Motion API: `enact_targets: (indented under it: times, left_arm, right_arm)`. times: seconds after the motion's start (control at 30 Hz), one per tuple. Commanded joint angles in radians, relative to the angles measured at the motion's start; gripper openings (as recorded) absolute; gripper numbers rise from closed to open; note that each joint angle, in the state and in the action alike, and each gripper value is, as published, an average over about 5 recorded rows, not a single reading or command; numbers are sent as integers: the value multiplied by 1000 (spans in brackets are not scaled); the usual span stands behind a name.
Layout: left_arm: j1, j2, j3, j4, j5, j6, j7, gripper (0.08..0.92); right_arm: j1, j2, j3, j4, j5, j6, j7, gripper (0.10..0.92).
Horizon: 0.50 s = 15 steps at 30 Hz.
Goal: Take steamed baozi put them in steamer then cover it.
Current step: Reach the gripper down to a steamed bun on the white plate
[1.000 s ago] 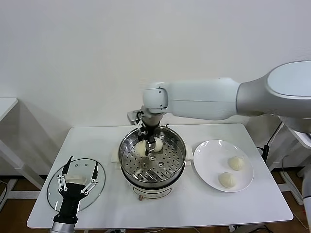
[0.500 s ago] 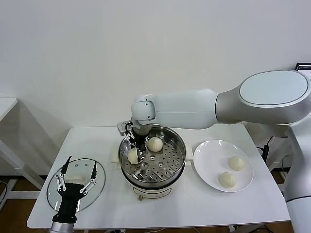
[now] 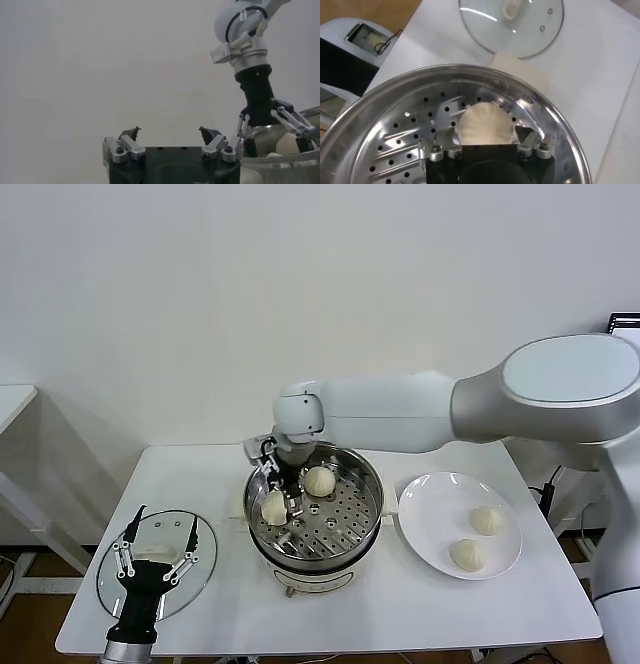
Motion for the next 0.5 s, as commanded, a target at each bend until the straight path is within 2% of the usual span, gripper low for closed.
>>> enact_targets:
  times: [0.03, 0.27, 0.5]
  left_arm:
    - [-3, 1, 8, 2, 2, 2, 0, 823]
    - [-11, 5, 23, 4, 12, 7, 1, 823]
    - [-5, 1, 23, 9, 27, 8, 1, 823]
  right_arm:
    - [86, -359, 93, 124, -171, 86, -172, 823]
    - [70, -668, 101, 81, -304, 203, -320, 823]
    - [-115, -798, 99, 56, -418, 250, -348, 823]
